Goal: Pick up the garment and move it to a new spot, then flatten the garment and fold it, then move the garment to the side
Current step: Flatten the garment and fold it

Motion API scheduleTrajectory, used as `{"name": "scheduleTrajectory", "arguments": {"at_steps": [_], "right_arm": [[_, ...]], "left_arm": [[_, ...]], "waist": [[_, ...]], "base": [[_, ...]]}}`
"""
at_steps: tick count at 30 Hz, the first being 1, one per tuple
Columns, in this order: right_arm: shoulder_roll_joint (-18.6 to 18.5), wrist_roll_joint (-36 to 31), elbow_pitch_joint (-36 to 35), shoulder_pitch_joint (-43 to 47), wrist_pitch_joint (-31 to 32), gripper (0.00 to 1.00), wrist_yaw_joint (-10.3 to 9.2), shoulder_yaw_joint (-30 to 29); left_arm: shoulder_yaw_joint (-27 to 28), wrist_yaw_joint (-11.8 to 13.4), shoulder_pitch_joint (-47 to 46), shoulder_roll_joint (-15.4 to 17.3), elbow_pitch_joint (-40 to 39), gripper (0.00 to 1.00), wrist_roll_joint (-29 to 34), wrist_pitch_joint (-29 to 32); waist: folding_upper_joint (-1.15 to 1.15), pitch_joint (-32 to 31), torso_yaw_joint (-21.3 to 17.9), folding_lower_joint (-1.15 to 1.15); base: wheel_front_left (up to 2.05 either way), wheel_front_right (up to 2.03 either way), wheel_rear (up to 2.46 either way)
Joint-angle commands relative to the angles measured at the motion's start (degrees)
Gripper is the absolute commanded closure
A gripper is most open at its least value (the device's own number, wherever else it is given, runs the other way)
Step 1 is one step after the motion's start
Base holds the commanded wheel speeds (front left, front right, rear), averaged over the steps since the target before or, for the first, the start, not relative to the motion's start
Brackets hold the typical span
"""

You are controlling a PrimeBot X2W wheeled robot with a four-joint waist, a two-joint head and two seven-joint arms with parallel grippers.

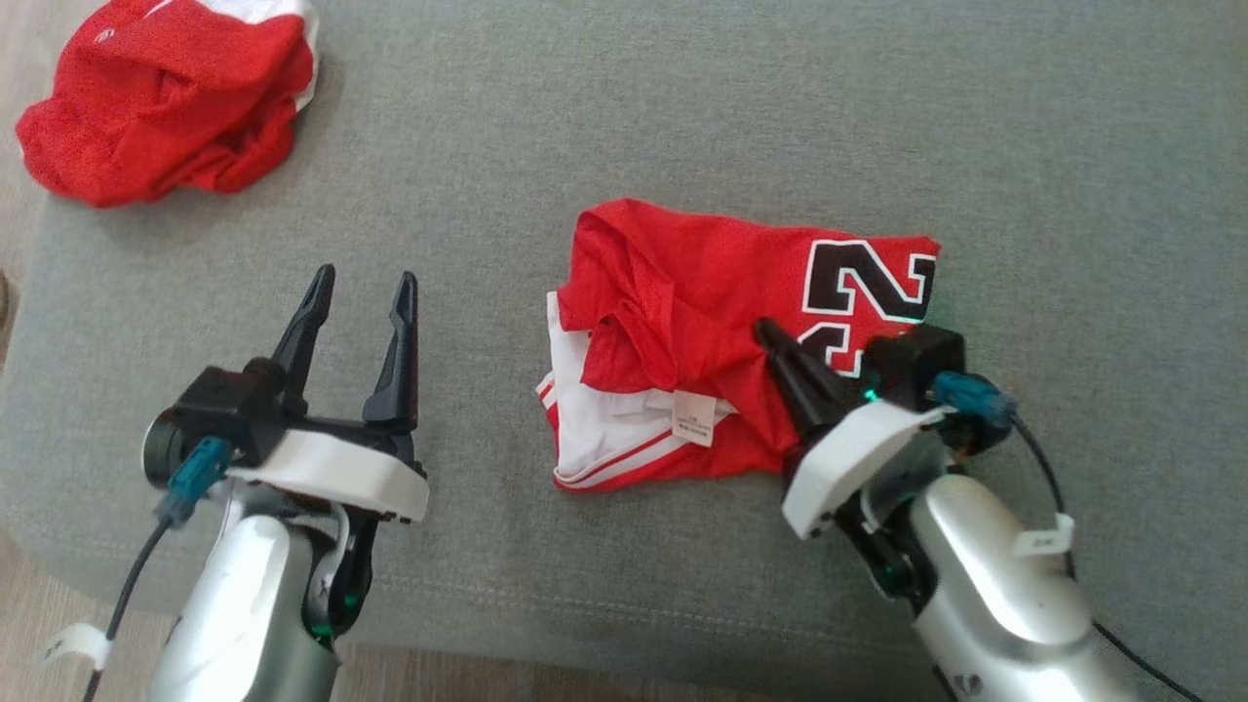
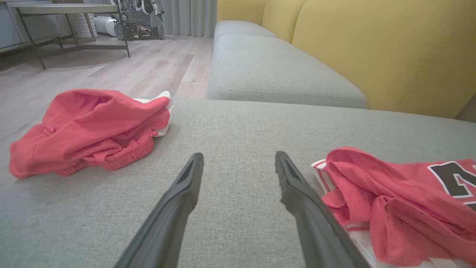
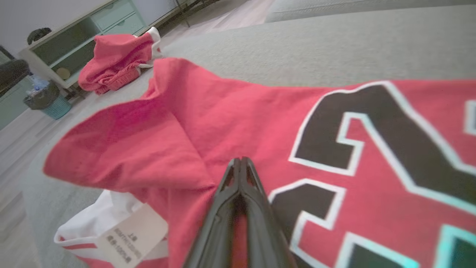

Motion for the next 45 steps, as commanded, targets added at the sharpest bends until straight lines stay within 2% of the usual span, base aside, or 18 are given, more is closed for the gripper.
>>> {"name": "scheduleTrajectory", "arguments": {"at_steps": [1, 10, 17, 21, 26, 28, 29, 38, 45], "right_arm": [[0.6, 1.4, -0.1, -2.0, -1.2, 1.00, -0.04, 2.9], [1.1, 6.3, 3.4, -5.9, -4.3, 1.00, -0.04, 13.2], [1.0, 6.5, 4.8, -6.9, -4.2, 1.00, -0.04, 19.3], [0.6, 6.4, 4.3, -6.6, -6.0, 1.00, -0.04, 18.0], [-0.3, 5.1, -0.2, -4.9, -8.4, 1.00, -0.04, 10.4], [-0.7, 3.8, -2.6, -3.5, -8.6, 0.52, -0.04, 5.8], [-0.8, 2.9, -4.0, -2.7, -8.8, 0.00, -0.04, 3.2], [-0.3, -5.5, -17.3, 6.0, -5.4, 0.00, -0.04, -15.9], [0.6, -8.4, -25.7, 13.0, -1.5, 0.00, -0.04, -22.8]], "left_arm": [[2.0, 0.0, -2.4, 0.9, -1.4, 0.00, -0.6, -0.6], [2.3, 0.0, -2.7, 0.9, -1.0, 0.00, -0.6, -1.0], [2.3, 0.1, -2.6, 0.8, -0.6, 0.00, -0.7, -1.1], [2.4, 0.2, -2.2, 0.9, -0.4, 0.00, -0.7, -1.1], [2.8, 0.8, -1.1, 1.4, -0.5, 0.00, -0.6, -1.2], [3.0, 1.0, -0.6, 1.6, -0.7, 0.00, -0.5, -1.2], [3.1, 1.2, -0.4, 1.8, -0.9, 0.00, -0.5, -1.2], [3.8, 2.5, 1.3, 3.5, -2.6, 0.00, -0.1, -0.5], [4.0, 3.9, 4.1, 4.5, -3.8, 0.00, 0.1, 0.4]], "waist": [[0.00, 0.3, 0.3, 0.00], [0.00, 0.7, 0.1, 0.00], [0.00, 0.3, -0.5, 0.00], [0.00, -0.6, -1.3, 0.00], [0.00, -2.4, -2.8, 0.00], [0.00, -3.1, -3.4, 0.00], [0.00, -3.5, -3.7, 0.00], [0.00, -6.7, -6.5, 0.00], [0.00, -10.0, -7.9, 0.00]], "base": [[0.00, 0.00, 0.00], [0.00, 0.00, 0.00], [0.00, 0.00, 0.00], [0.00, 0.00, 0.00], [0.00, 0.00, 0.00], [0.00, 0.00, 0.00], [0.00, 0.00, 0.00], [0.00, 0.00, 0.00], [0.00, 0.00, 0.00]]}}
